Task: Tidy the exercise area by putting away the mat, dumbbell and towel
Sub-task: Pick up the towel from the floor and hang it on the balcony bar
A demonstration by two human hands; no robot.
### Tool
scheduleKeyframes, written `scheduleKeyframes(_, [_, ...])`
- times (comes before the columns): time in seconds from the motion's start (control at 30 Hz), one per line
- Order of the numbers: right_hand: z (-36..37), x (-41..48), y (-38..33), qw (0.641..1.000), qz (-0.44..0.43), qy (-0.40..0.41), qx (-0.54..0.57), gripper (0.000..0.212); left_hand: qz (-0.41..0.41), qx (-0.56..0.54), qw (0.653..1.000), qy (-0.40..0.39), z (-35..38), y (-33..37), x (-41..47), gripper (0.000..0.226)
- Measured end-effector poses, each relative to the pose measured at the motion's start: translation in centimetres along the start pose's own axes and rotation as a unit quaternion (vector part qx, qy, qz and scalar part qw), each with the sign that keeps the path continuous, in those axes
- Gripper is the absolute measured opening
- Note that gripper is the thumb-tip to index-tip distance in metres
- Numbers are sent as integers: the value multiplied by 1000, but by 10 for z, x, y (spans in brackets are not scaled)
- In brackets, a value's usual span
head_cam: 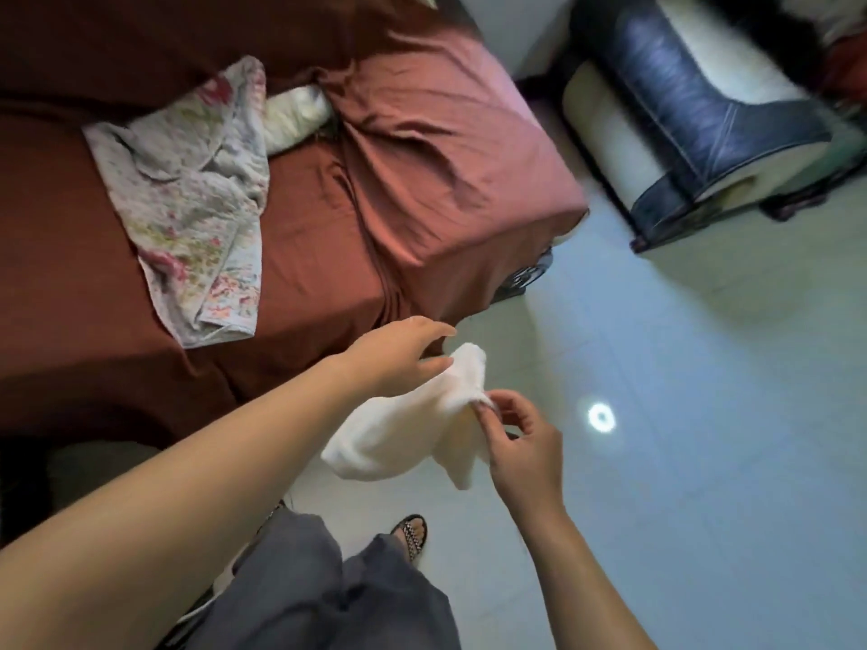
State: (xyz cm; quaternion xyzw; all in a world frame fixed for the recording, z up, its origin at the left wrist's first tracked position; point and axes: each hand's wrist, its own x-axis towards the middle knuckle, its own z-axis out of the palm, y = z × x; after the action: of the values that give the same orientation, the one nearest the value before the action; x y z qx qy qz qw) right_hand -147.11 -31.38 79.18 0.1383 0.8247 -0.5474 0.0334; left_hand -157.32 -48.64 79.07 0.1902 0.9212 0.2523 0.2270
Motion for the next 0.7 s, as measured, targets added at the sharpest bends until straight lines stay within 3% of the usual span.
scheduleKeyframes(0.3, [-92,8,-65,993,-90,79,1,11,77,82,993,45,-86,97,11,48])
scheduleKeyframes(0.53, [-133,52,-91,988,-97,121,-4,16,17,-40,996,74,-79,124,59,42])
scheduleKeyframes(0.7, [-159,111,-104,984,-103,145,-10,17,55,-89,993,56,-89,150,113,43])
